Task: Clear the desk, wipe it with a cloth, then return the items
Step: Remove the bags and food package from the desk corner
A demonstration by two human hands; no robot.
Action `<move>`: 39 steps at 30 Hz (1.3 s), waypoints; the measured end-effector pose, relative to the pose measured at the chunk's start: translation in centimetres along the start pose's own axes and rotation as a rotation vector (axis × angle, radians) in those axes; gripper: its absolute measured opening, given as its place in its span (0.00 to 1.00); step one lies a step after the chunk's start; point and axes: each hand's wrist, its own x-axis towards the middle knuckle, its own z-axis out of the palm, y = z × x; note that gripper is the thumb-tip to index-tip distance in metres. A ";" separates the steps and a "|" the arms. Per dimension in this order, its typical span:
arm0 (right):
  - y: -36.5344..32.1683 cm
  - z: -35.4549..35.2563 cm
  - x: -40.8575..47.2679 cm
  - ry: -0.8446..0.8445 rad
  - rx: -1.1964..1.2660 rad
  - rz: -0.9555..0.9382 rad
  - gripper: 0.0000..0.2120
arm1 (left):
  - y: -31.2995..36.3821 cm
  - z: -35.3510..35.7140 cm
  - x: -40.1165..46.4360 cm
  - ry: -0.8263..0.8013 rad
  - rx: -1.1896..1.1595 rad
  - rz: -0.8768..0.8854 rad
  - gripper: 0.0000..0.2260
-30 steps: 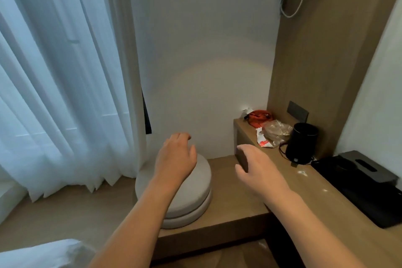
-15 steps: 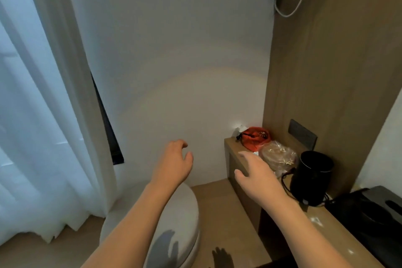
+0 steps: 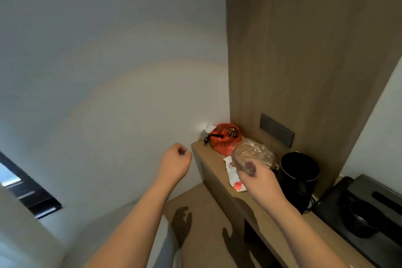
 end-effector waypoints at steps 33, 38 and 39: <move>14.0 11.2 29.8 0.583 1.013 1.059 0.11 | -10.5 29.0 33.0 -0.113 -0.591 -0.639 0.06; 9.8 10.0 26.6 0.624 0.989 0.873 0.13 | -12.6 23.2 30.1 -0.083 -0.652 -0.605 0.09; 8.7 9.7 25.7 0.631 0.976 0.820 0.11 | -12.1 21.8 29.4 -0.065 -0.676 -0.590 0.08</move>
